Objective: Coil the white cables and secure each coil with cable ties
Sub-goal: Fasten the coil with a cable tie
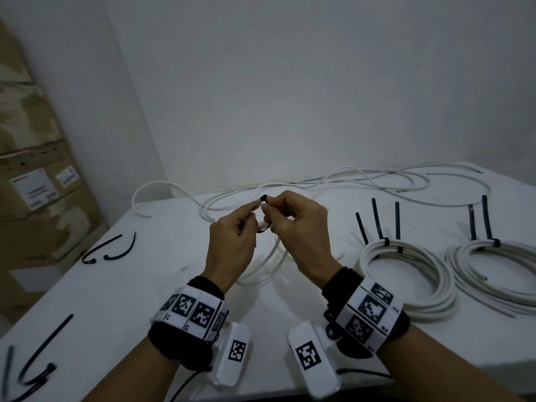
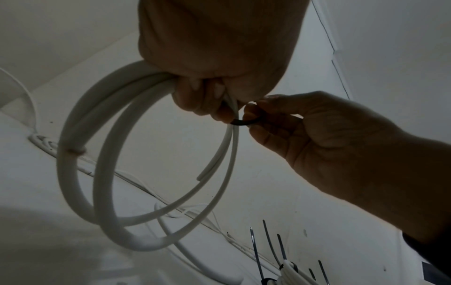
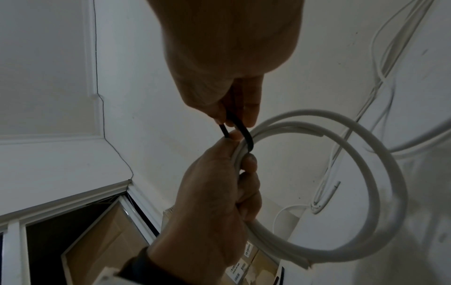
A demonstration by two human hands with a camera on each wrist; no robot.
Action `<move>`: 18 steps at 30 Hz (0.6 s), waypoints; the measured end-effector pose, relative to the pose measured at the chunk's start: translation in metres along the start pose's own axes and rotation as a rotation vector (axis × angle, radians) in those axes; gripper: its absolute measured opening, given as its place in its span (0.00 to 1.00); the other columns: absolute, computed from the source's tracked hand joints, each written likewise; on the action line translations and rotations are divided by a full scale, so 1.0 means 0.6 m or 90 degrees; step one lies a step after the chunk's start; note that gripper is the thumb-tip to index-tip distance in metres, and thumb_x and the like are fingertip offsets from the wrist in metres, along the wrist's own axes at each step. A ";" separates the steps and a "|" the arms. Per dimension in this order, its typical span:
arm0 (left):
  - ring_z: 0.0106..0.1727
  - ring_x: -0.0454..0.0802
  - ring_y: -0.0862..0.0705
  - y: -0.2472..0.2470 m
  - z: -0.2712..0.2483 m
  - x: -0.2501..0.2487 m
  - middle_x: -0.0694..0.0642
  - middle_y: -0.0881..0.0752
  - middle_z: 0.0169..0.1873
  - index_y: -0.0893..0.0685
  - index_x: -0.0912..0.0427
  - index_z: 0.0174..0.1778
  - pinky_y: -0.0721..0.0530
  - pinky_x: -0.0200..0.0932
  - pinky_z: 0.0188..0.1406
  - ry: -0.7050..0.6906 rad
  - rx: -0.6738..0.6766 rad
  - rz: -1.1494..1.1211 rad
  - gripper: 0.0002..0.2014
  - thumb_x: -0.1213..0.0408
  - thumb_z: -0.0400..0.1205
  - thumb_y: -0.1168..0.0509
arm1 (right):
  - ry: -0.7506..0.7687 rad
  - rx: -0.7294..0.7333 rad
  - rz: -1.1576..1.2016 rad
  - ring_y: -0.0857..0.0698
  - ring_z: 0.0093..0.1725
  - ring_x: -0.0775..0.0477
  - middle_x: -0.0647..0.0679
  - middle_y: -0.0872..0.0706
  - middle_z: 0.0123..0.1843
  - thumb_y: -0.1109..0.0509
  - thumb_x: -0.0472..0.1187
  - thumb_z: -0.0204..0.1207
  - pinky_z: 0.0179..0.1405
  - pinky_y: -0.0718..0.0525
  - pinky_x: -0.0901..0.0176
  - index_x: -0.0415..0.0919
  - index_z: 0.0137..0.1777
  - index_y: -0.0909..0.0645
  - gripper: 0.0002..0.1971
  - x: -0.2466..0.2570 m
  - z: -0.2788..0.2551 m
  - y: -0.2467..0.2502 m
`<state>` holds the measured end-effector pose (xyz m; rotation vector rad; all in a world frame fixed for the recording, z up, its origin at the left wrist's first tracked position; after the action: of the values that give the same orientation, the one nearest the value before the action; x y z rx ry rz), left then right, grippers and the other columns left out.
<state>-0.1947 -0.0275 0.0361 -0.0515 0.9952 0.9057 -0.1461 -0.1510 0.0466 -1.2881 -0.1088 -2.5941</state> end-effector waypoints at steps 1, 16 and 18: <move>0.28 0.55 0.19 0.000 0.000 0.001 0.47 0.22 0.17 0.13 0.51 0.63 0.20 0.41 0.31 0.002 0.004 -0.003 0.18 0.71 0.84 0.42 | 0.002 0.000 0.001 0.16 0.30 0.56 0.51 0.14 0.28 0.26 0.33 0.73 0.37 0.14 0.47 0.32 0.36 0.16 0.06 0.000 0.001 -0.001; 0.28 0.61 0.22 0.005 0.001 0.002 0.53 0.22 0.20 0.12 0.53 0.61 0.23 0.38 0.27 0.007 0.014 -0.003 0.16 0.71 0.84 0.42 | -0.037 0.052 -0.017 0.13 0.35 0.41 0.52 0.14 0.29 0.26 0.34 0.73 0.35 0.15 0.39 0.33 0.38 0.15 0.05 -0.009 0.009 0.003; 0.28 0.64 0.22 0.008 0.000 0.001 0.53 0.21 0.20 0.12 0.51 0.58 0.23 0.41 0.28 0.006 0.017 0.002 0.16 0.71 0.84 0.42 | -0.056 0.081 -0.020 0.12 0.35 0.38 0.50 0.13 0.30 0.26 0.33 0.73 0.35 0.14 0.40 0.33 0.38 0.15 0.03 -0.005 0.012 0.005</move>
<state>-0.1976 -0.0241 0.0372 -0.0320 1.0165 0.8964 -0.1377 -0.1523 0.0485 -1.3639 -0.3079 -2.5108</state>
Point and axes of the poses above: each hand's wrist, its own z-axis towards the middle knuckle, its own y-axis out of the back of the hand, x = y × z, the point moved 4 cm from there along z, towards the middle knuckle
